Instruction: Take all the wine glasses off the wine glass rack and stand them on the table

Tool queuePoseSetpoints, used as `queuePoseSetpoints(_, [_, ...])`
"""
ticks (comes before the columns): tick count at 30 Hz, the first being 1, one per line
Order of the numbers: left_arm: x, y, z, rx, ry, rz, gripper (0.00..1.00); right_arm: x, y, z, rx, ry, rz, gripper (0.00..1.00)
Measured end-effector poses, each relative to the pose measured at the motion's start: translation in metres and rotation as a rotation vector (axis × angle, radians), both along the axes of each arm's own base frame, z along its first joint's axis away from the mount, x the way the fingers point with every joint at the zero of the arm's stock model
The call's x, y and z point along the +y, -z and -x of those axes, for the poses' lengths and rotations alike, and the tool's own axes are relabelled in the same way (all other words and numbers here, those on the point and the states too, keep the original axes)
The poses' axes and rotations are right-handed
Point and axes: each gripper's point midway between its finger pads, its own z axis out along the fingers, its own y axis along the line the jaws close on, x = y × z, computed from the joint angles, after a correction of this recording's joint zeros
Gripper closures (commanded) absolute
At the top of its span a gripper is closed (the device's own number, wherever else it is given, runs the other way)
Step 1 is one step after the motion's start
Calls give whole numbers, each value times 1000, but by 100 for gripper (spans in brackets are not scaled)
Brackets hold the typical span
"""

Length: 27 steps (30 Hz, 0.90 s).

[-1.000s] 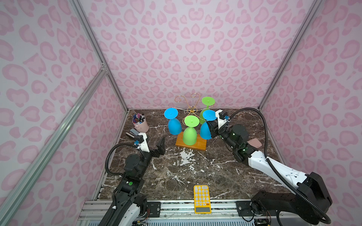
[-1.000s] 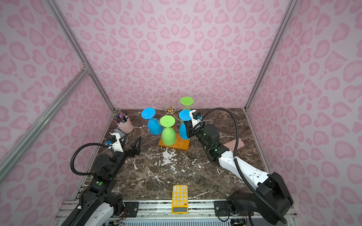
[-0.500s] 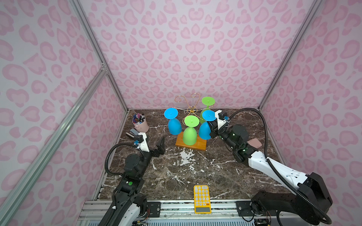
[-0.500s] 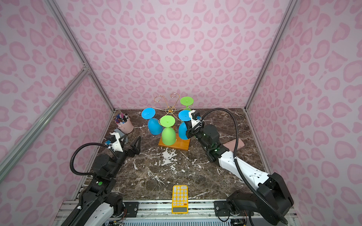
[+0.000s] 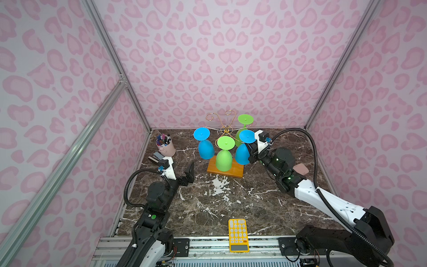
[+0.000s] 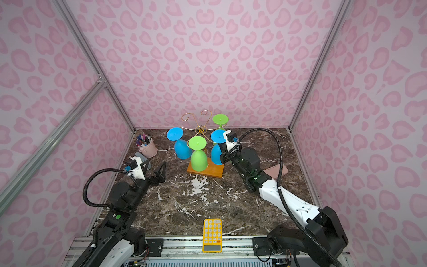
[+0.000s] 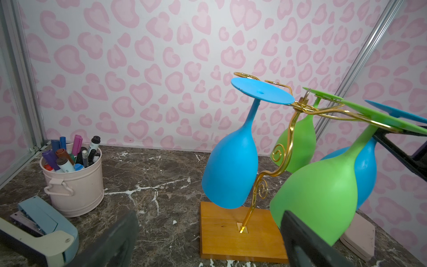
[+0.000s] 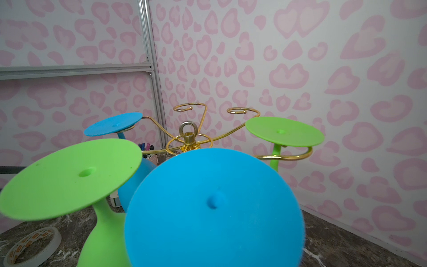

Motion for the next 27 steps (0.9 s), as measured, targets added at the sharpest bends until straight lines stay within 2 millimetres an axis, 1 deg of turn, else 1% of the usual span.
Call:
queuePoseSetpoints(6, [0, 0, 0, 1, 0, 0, 3, 2, 2, 2, 1, -11, 6, 100])
queuePoseSetpoints(20, [0, 2, -1, 6, 0, -1, 3, 16, 7, 10, -5, -59, 38, 100])
queuePoseSetpoints(27, [0, 2, -1, 6, 0, -1, 3, 21, 6, 9, -10, -66, 45, 100])
